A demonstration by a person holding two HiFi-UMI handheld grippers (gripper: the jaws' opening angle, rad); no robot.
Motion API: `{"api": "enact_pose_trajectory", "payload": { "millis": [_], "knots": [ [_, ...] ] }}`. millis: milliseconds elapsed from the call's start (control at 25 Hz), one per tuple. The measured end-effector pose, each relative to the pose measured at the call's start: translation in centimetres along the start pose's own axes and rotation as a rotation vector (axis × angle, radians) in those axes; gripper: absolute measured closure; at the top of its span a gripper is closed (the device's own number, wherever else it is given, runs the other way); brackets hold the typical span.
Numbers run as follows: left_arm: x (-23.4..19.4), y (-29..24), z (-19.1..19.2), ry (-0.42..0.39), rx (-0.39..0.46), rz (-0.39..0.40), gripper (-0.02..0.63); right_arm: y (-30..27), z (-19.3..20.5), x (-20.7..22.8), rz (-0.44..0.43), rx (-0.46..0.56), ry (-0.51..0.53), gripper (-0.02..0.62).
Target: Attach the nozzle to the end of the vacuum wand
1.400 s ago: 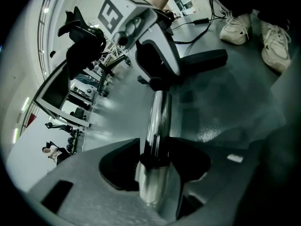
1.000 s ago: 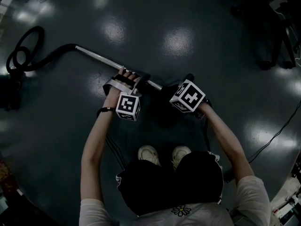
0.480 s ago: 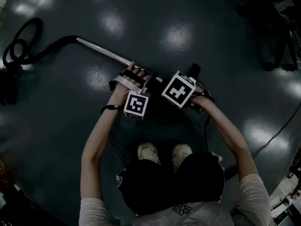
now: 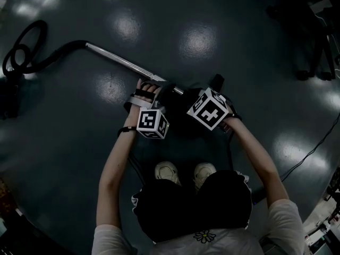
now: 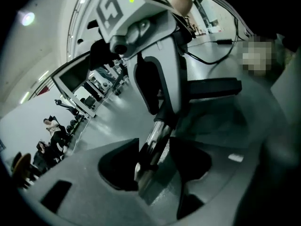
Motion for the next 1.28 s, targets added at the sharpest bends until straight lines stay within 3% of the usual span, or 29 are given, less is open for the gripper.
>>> {"api": "enact_pose_trajectory", "payload": {
  "millis": [80,160,200,280,320,360,400,520,680,760,1080,1280],
  "knots": [
    [0.1,0.9,0.1,0.066,0.011,-0.018,0.399,1.1,-0.1,0.3,0.001,0.042,-0.050,0.405],
    [-0.5,2.5,0.3,0.179,0.029,-0.079,0.422,2.9,-0.7,1.1,0.031,0.119,-0.113,0.453],
    [-1.2,3.7,0.5,0.306,0.065,-0.128,0.449,3.8,-1.1,1.7,0.045,0.163,-0.152,0.460],
    [-3.7,6.6,1.2,0.705,0.213,-0.248,0.490,5.7,-2.0,3.0,0.061,0.274,-0.255,0.488],
    [-5.2,8.1,1.5,0.891,0.302,-0.317,0.516,6.7,-2.5,3.7,0.079,0.352,-0.311,0.533],
    [-6.7,9.5,1.6,1.013,0.375,-0.395,0.541,7.8,-3.2,4.3,0.108,0.443,-0.359,0.579],
    [-8.1,10.7,1.6,1.071,0.423,-0.475,0.578,9.0,-3.9,4.8,0.146,0.537,-0.392,0.589],
    [-11.0,13.7,0.8,1.134,0.517,-0.689,0.603,12.2,-5.9,5.1,0.274,0.745,-0.438,0.589],
    [-11.1,15.5,-0.2,1.304,0.645,-0.877,0.603,14.2,-6.7,4.4,0.353,0.870,-0.526,0.589],
    [-10.4,15.4,-0.5,1.322,0.648,-0.903,0.603,14.5,-6.5,3.9,0.359,0.892,-0.534,0.589],
    [-9.6,15.3,-0.7,1.227,0.594,-0.914,0.603,14.2,-6.2,3.4,0.385,0.916,-0.476,0.589],
    [-13.1,17.5,-1.6,1.181,0.569,-0.965,0.603,16.5,-9.4,4.4,0.389,0.937,-0.477,0.589]
  ]
}}
Point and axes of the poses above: the fingertips, and each gripper's own axes: y backward along the fingers, x to its right, z out of its underside, the point moved 6 cm from there along y, backward along the fingers, and after that the axes turned 5 degrees about x, right-handed, at the moved point
